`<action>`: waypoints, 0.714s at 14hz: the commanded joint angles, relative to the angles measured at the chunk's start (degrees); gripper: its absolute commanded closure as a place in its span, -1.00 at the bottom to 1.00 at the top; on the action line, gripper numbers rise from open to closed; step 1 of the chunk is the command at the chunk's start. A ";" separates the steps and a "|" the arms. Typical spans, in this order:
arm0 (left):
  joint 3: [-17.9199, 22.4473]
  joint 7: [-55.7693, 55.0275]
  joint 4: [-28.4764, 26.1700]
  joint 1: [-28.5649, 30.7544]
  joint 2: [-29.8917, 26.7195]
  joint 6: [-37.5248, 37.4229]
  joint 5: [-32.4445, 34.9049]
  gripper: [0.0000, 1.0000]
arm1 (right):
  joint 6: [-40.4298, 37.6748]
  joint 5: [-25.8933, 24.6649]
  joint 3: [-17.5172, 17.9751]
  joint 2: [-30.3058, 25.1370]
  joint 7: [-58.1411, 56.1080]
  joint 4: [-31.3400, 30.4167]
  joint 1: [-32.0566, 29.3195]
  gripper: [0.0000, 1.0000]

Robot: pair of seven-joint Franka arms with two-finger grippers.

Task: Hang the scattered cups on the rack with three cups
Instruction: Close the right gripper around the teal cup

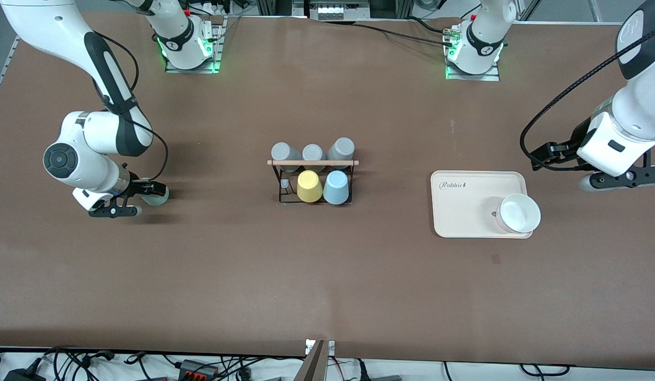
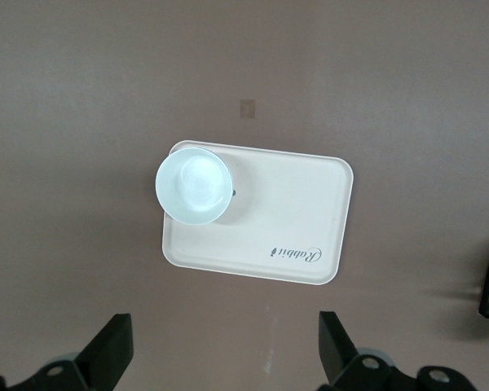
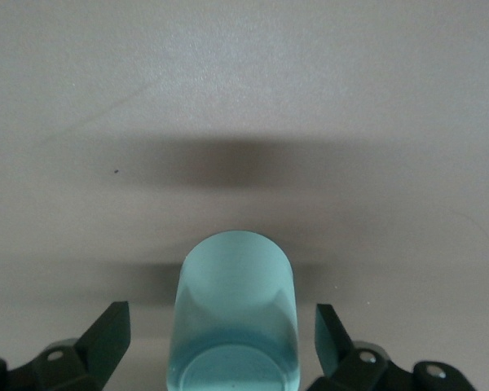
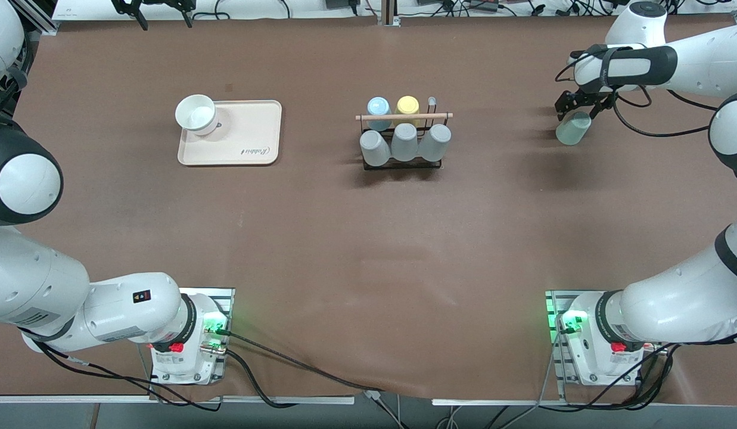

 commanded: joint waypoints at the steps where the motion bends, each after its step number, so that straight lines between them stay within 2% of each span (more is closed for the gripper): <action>1: -0.22 -0.16 -1.52 0.52 -1.62 0.78 -1.00 -1.00 | 1.01 0.17 -0.06 0.13 0.22 -0.77 -0.58 -1.00; 5: -0.22 -0.16 -1.52 0.52 -1.62 0.78 -1.00 -1.00 | 0.57 0.17 -0.06 0.30 0.22 -0.77 -0.49 -1.00; 6: -0.22 -0.16 -1.52 0.52 -1.62 0.78 -1.00 -1.00 | 0.40 0.17 -0.06 0.30 0.22 -0.77 -0.49 -0.77; 7: -0.22 -0.16 -1.52 0.43 -1.62 0.78 -1.00 -1.00 | 0.22 0.17 0.02 0.22 0.22 -0.59 -0.49 -0.28; 8: -0.22 -0.16 -1.52 0.52 -1.62 0.78 -1.00 -1.00 | 0.22 0.17 0.03 -0.13 0.22 -0.51 -0.49 0.12; 9: -0.22 -0.16 -1.52 0.52 -1.62 0.78 -1.00 -1.00 | 0.22 0.17 0.03 -0.57 -0.13 -0.07 -0.23 0.40; 10: -0.22 -0.16 -1.52 0.52 -1.62 0.78 -1.00 -1.00 | -0.04 0.17 0.11 -1.62 -0.39 0.80 -0.05 0.49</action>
